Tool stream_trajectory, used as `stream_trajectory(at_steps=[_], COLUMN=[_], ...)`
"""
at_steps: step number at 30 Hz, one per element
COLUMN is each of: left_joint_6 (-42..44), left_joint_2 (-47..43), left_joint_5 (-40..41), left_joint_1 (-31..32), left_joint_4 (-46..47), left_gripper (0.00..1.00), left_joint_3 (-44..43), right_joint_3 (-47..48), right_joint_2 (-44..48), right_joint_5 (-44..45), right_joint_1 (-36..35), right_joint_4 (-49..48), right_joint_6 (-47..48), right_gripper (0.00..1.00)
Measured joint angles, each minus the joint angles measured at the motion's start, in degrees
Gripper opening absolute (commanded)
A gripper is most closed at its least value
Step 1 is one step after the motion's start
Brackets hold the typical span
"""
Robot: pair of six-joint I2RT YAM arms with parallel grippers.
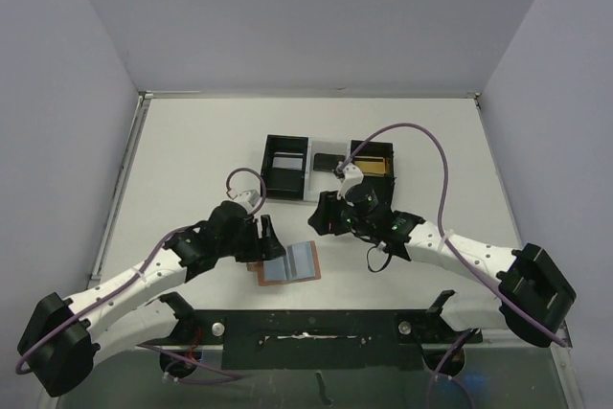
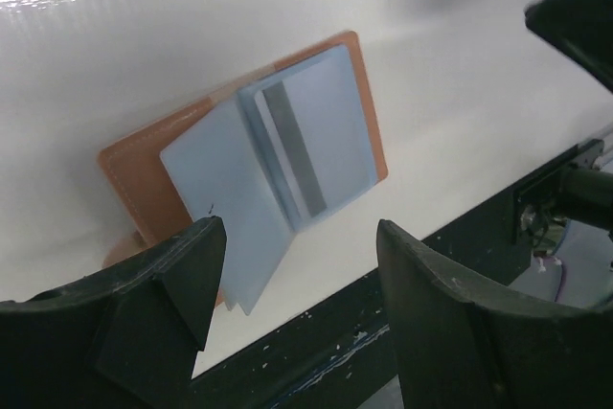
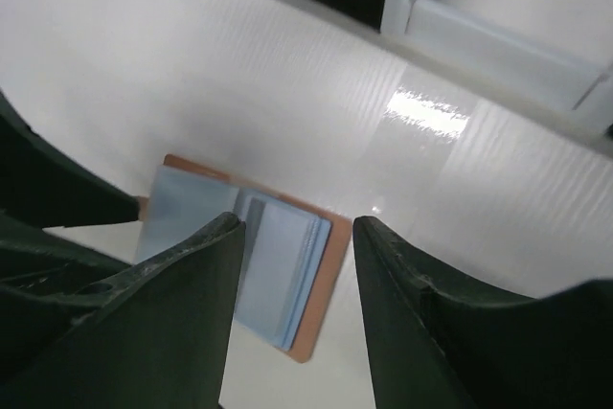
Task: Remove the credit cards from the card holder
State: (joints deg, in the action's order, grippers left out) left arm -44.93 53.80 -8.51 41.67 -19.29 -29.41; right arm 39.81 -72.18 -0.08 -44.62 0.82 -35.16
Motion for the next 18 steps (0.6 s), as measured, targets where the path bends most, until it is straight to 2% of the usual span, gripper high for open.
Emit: stream_trajectory(at_steps=[6,11,18], left_joint_6=[-2.5,-4.0,-4.5], left_joint_2=[4.4,4.5,5.2], left_joint_5=[8.1,13.0,14.1], left_joint_1=[1.8,1.9,1.9], left_joint_4=[-2.8,-3.7,-2.6], left_gripper=[0.57,0.44,0.29], left_joint_3=[0.0,2.5,5.8], right_joint_3=[-2.1,-2.9,-3.3], right_joint_2=[0.3,-0.8,-6.6], right_joint_5=[1.6,0.2,-0.9], right_joint_1=[-4.6,-5.5,-8.1], right_joint_4=[-1.3,-4.2,-5.9], right_joint_6=[-7.9,-12.4,-16.4], right_gripper=[0.47,0.45,0.42])
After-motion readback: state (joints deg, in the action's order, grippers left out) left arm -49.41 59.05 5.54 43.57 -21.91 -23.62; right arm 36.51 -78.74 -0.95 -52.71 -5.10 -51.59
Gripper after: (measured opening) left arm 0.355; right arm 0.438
